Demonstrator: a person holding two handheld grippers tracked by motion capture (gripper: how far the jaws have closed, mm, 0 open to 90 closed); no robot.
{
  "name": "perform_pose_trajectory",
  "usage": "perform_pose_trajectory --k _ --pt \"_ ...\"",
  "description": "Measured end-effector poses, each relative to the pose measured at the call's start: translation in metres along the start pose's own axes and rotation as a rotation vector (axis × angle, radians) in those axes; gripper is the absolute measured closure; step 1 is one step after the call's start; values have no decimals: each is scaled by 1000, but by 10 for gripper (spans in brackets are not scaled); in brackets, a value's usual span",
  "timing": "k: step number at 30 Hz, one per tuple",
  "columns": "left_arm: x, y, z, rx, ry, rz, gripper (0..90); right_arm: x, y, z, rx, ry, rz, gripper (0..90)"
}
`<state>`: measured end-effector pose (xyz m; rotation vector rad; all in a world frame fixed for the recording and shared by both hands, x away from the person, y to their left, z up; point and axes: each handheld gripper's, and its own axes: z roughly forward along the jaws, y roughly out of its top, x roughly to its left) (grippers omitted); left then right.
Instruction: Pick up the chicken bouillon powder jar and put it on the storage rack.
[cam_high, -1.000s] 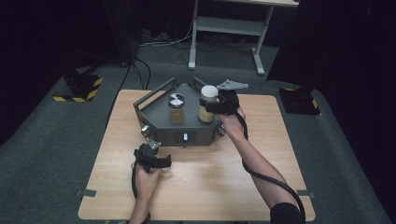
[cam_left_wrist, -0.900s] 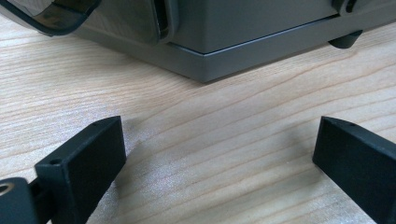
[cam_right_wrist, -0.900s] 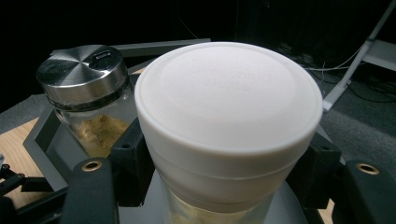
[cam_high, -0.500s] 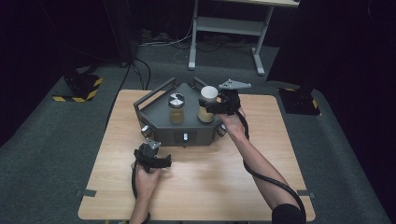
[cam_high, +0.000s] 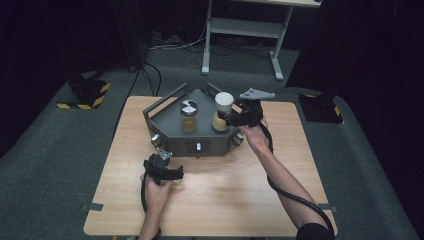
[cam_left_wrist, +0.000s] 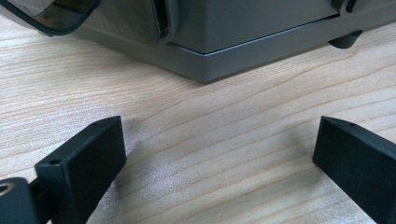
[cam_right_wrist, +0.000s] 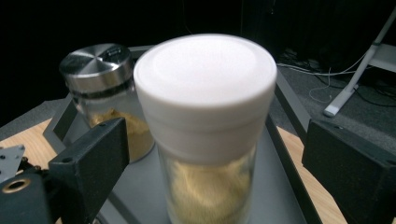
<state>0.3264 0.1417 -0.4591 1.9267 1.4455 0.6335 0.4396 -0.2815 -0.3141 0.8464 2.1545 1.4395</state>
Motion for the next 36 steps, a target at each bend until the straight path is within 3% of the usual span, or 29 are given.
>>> perform_pose_trajectory --k 15,27,36 --pt "0 0 0 0 0 3 25 -6 -35 -38 -16 -4 -6 69" --pt "0 0 0 -1 0 0 25 -10 -72 -63 -17 -14 33 71" --pt "0 0 0 0 0 0 25 -6 -96 -73 20 -22 40 73"
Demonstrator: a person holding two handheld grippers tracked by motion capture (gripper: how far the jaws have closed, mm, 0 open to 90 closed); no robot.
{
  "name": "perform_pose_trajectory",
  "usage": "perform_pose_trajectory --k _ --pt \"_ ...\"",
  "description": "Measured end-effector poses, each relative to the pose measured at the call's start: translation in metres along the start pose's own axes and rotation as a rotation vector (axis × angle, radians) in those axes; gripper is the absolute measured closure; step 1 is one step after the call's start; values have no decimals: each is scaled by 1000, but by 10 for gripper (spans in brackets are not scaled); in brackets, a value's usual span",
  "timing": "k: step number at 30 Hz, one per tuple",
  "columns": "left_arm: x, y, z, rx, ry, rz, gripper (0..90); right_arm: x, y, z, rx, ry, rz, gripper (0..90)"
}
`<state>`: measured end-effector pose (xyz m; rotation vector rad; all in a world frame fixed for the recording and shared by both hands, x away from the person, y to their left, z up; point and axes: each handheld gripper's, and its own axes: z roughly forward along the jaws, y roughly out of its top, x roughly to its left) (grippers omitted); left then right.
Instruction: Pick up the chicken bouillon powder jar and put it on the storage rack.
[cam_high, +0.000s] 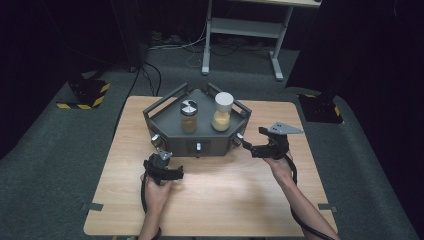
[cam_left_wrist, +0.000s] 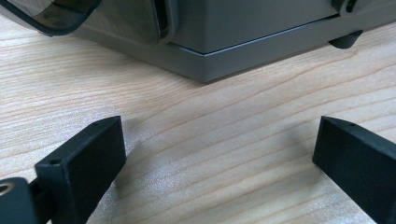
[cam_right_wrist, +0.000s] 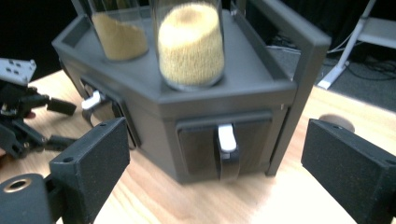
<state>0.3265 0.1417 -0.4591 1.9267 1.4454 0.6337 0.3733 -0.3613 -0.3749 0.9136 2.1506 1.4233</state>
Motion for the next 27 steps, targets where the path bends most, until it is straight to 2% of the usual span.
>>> perform_pose_trajectory --k 7,11,27 --pt "0 0 0 0 0 0 25 1 -23 1 46 -29 26 74" --pt "0 0 0 0 0 0 25 4 -31 2 78 -53 21 74" --pt "0 0 0 0 0 1 25 8 -62 13 153 -87 47 73"
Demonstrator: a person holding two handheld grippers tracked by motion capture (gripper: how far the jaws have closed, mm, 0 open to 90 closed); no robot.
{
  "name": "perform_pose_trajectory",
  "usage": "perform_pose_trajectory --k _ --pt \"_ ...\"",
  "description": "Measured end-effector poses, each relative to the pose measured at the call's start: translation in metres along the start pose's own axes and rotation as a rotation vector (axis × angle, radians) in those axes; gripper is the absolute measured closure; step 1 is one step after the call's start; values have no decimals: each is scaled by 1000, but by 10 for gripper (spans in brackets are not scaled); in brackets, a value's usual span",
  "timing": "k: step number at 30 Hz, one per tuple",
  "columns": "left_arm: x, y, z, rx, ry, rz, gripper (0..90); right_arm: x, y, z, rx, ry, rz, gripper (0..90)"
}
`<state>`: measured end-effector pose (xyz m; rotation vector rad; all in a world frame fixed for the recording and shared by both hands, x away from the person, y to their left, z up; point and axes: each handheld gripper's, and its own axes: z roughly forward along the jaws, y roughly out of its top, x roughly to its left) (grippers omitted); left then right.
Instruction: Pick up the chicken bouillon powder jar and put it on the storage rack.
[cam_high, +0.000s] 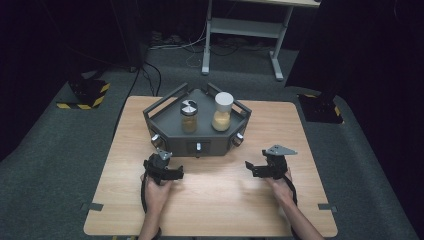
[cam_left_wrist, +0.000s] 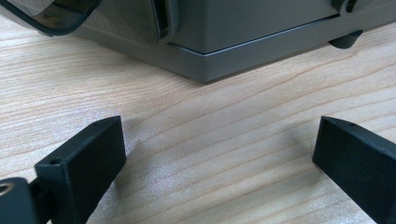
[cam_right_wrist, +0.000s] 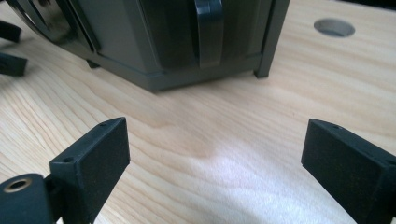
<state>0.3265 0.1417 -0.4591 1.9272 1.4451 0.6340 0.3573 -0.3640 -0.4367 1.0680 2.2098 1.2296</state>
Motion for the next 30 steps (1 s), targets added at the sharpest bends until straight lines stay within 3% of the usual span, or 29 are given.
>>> perform_pose_trajectory --k 12,18,25,30 --pt "0 0 0 0 0 0 25 4 -15 17 79 -44 36 69" --pt "0 0 0 0 0 0 25 7 -12 20 97 -58 21 68" --pt "0 0 0 0 0 0 24 14 -1 28 165 -91 17 82" --pt "0 0 0 0 0 0 25 15 0 29 170 -98 11 82"
